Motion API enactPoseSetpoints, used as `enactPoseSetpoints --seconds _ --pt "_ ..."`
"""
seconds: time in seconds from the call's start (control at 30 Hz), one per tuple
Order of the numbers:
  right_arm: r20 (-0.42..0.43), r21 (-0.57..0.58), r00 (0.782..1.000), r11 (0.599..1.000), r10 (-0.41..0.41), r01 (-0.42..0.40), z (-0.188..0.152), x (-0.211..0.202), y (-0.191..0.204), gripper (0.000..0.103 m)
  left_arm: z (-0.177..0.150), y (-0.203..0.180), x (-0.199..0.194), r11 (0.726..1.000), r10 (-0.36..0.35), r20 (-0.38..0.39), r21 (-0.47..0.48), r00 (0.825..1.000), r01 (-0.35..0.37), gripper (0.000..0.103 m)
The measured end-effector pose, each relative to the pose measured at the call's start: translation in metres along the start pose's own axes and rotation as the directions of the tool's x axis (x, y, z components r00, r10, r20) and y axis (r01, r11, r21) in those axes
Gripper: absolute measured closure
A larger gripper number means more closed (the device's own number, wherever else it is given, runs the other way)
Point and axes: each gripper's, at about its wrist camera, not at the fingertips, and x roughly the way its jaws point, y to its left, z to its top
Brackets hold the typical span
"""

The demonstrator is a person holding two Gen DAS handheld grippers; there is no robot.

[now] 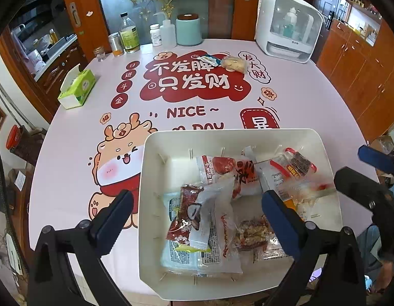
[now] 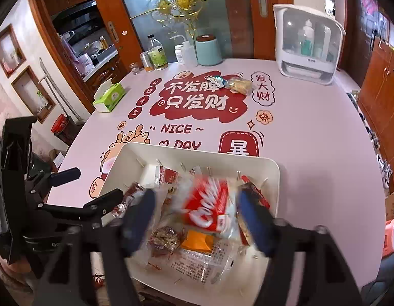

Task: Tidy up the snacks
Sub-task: 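Lower both snacks into the white tray and open both tools, then move both tools from the tray back toward the last snacks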

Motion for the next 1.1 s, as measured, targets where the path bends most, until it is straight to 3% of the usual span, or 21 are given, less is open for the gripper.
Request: enactPoseSetpoints --seconds 0.07,0.87,1.1 --pt "0.011 -0.011 1.0 1.0 -0.005 0.005 0.0 -0.001 0.002 0.015 -0.001 -0.001 0.001 1.0 0.006 -0.003 0.005 1.0 -0.006 0.003" --pt "-0.026 0.008 0.999 1.0 0.029 -0.028 -0.009 0.004 0.006 0.015 -0.012 -0.009 -0.005 0.998 0.052 0.01 0.03 0.999 -0.052 0.003" --pt "-0.026 0.041 0.999 0.999 0.025 -0.024 -0.009 0.005 0.002 0.015 -0.006 -0.005 0.009 0.999 0.023 -0.047 0.044 0.999 -0.021 0.003"
